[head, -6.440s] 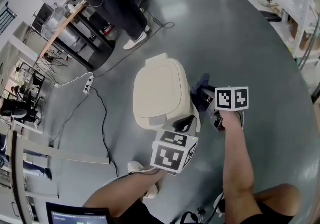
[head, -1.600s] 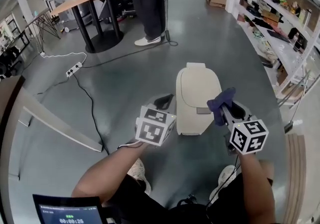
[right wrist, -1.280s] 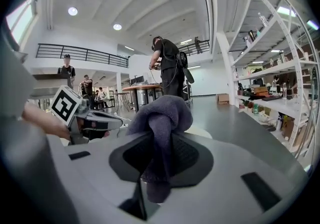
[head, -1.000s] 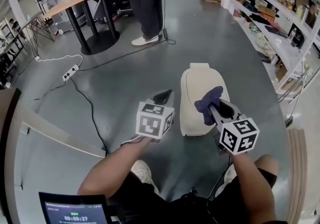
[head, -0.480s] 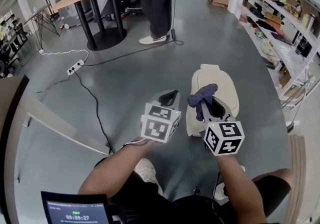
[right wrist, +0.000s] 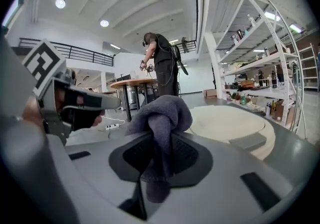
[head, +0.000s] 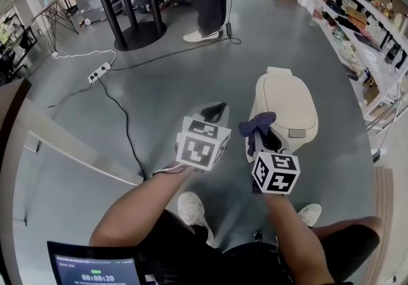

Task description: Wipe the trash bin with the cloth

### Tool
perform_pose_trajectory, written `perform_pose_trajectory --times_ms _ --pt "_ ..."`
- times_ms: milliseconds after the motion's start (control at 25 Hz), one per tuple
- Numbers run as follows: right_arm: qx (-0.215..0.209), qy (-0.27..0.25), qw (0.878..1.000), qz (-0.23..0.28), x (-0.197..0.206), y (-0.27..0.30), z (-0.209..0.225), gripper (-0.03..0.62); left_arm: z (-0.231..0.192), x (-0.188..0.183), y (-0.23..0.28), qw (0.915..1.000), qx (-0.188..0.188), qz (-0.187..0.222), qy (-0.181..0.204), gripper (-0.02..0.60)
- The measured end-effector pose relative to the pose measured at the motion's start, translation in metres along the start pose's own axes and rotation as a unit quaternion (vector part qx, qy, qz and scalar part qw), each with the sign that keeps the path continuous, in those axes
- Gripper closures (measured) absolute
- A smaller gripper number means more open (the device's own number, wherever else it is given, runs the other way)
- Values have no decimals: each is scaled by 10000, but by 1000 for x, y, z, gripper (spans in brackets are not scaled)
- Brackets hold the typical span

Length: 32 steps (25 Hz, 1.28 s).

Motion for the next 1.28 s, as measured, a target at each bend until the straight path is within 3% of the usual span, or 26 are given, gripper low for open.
perform_pose_trajectory --times_ms 160,560,1000,1280 --pt "99 -110 9994 -328 28 18 3 513 2 6 4 9997 135 -60 208 584" --pt "502 -226 9938 -963 70 66 15 511 -25 23 21 9989 -24 -253 387 584" --pt "785 220 9823 -1689 135 115 29 513 -44 43 44 9977 15 -595 326 584" --pt "1020 429 9718 -2083 188 159 36 513 -39 48 54 9953 141 -639 712 584"
Point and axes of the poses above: the fingertips, and each gripper's own axes: y forward along the fingers, z to its right, x out of its underside, the point moved 7 cm from there along -y, backward along the fingers, and after that the axes turned 11 degrees about -z, right-handed, at the moved point
